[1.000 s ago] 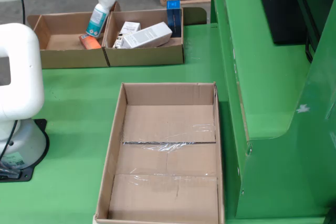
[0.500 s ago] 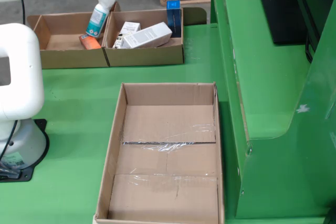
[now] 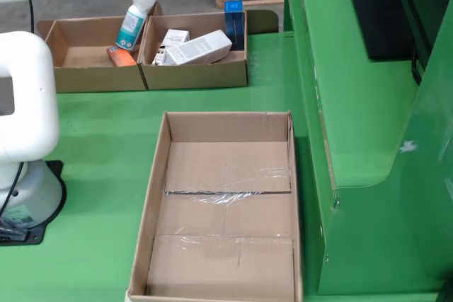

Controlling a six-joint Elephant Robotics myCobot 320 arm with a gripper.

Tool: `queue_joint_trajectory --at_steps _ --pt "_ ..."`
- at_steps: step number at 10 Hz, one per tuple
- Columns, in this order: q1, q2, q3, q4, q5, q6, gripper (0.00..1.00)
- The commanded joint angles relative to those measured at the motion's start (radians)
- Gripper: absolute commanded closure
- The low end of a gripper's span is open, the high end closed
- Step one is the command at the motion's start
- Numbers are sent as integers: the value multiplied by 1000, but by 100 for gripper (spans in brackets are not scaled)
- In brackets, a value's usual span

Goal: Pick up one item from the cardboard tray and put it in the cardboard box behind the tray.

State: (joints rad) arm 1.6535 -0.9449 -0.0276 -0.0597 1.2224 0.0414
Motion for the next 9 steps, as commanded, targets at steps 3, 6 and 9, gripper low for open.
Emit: queue_joint_trajectory --at_steps 3,6,9 --pt "5 28 28 12 -10 4 0" --pt "5 28 28 12 -10 4 0" --pt "-96 141 28 -113 6 -18 0"
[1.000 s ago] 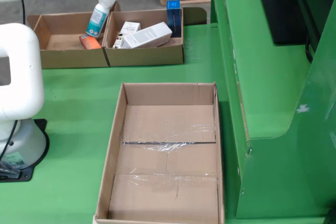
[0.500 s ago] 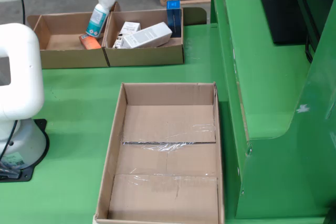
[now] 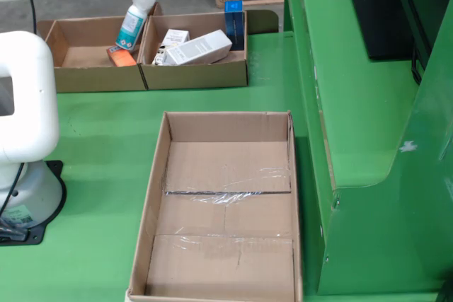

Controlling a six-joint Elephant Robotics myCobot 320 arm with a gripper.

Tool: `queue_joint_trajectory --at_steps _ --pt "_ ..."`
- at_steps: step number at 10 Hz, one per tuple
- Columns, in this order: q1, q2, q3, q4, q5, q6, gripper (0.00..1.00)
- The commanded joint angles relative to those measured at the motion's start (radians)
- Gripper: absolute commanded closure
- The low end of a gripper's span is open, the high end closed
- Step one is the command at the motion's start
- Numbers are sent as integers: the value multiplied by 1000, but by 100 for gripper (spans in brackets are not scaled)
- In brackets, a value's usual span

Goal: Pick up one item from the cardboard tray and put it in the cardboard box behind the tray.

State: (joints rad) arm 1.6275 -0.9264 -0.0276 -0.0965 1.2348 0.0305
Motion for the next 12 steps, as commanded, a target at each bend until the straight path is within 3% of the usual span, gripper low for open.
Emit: queue_joint_trajectory --at_steps 1,2,3,5,6,7,11,12 --pt "-70 123 28 -77 -6 -7 0" --pt "-147 263 28 -288 35 36 0" --pt "-147 263 28 -288 35 36 0" --pt "-286 602 28 -807 102 153 0" --pt "-286 602 28 -807 102 153 0" --pt "-426 755 28 -1011 140 153 0" --pt "-667 880 28 -1109 188 87 0" --pt "-1019 931 28 -1111 247 -67 0"
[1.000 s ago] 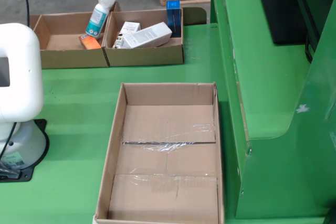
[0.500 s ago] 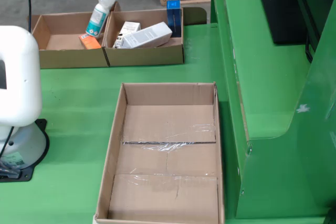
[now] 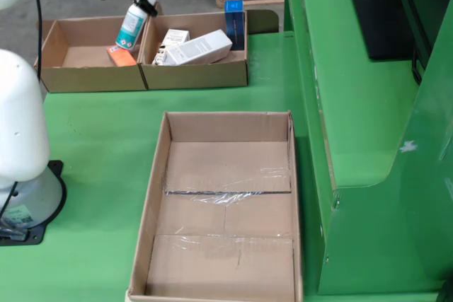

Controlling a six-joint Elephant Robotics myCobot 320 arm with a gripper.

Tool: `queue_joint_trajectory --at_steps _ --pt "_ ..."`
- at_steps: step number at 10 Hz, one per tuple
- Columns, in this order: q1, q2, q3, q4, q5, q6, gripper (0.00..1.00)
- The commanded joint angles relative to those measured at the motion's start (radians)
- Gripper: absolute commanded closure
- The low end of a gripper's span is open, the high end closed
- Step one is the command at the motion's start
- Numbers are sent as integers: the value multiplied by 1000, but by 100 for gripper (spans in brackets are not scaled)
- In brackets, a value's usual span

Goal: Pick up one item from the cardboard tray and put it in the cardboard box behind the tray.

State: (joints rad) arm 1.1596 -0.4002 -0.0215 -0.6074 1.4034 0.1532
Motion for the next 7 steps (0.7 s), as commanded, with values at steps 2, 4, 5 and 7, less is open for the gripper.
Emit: queue_joint_trajectory --at_steps 2,4,5,7 --pt "-892 380 21 -626 178 -269 0" --pt "-1171 208 283 -746 256 -346 0" --pt "-1325 194 243 -697 303 -381 0" --pt "-1543 129 264 -672 341 -391 0"
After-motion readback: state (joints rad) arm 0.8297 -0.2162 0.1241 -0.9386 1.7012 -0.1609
